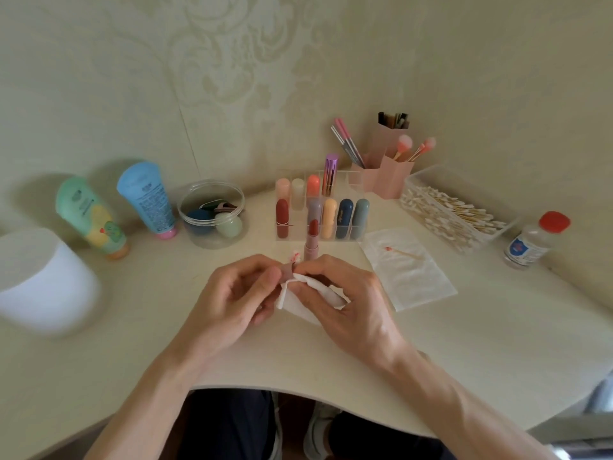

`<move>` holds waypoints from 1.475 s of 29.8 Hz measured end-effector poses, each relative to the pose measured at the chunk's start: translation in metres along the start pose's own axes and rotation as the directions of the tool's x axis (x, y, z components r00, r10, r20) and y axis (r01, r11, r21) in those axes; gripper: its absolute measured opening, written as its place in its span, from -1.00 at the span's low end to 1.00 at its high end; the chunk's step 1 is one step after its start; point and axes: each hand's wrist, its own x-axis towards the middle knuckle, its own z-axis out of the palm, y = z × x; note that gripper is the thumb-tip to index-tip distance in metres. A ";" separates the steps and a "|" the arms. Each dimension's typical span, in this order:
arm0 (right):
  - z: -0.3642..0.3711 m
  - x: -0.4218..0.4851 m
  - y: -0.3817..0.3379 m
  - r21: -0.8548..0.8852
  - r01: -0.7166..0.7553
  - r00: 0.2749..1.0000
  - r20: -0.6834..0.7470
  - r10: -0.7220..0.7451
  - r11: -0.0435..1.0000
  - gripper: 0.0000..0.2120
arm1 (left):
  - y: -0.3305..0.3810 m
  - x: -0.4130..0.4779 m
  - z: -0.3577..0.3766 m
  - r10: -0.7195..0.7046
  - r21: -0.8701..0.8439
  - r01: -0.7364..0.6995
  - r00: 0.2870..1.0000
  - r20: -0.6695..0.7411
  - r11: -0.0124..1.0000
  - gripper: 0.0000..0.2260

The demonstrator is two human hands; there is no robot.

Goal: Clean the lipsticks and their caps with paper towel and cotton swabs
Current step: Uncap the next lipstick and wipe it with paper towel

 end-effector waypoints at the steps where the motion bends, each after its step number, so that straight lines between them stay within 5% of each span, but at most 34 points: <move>1: 0.000 0.000 0.000 0.011 -0.011 1.000 -0.009 0.011 1.000 -0.88 | -0.001 0.001 0.000 0.026 0.010 -0.025 0.999 -0.029 1.000 -0.86; 9: -0.003 0.003 -0.012 0.074 0.020 1.000 0.002 -0.020 0.997 -0.82 | 0.000 -0.001 -0.001 -0.052 -0.043 0.048 0.994 -0.099 0.998 -0.71; 14: -0.002 0.000 -0.003 0.041 0.009 0.999 -0.035 -0.007 0.999 -0.90 | -0.004 -0.002 0.000 0.056 -0.073 -0.067 0.987 -0.149 0.995 -0.94; 18: 0.000 -0.002 0.003 0.063 -0.057 0.997 -0.040 0.060 0.996 -0.87 | -0.010 0.000 -0.001 0.117 -0.010 -0.121 0.978 -0.173 0.993 -0.87; 29: -0.003 -0.002 0.005 0.010 -0.010 0.999 -0.041 0.011 1.000 -0.87 | -0.007 0.002 0.001 0.005 -0.113 -0.017 0.995 -0.102 0.993 -0.86; 33: 0.001 -0.002 0.003 0.090 -0.107 0.993 -0.037 0.111 0.990 -0.89 | -0.011 0.002 0.000 0.110 -0.013 -0.113 0.984 -0.137 0.993 -0.84; 38: -0.002 -0.002 0.001 0.027 -0.017 1.000 -0.022 0.017 0.999 -0.90 | -0.010 0.002 -0.001 0.036 -0.042 -0.042 0.991 -0.130 0.998 -0.89; 44: 0.003 -0.003 0.003 0.055 -0.093 0.995 -0.025 0.095 0.994 -0.86 | -0.008 -0.001 -0.002 0.172 0.130 -0.145 0.956 -0.235 0.981 -0.88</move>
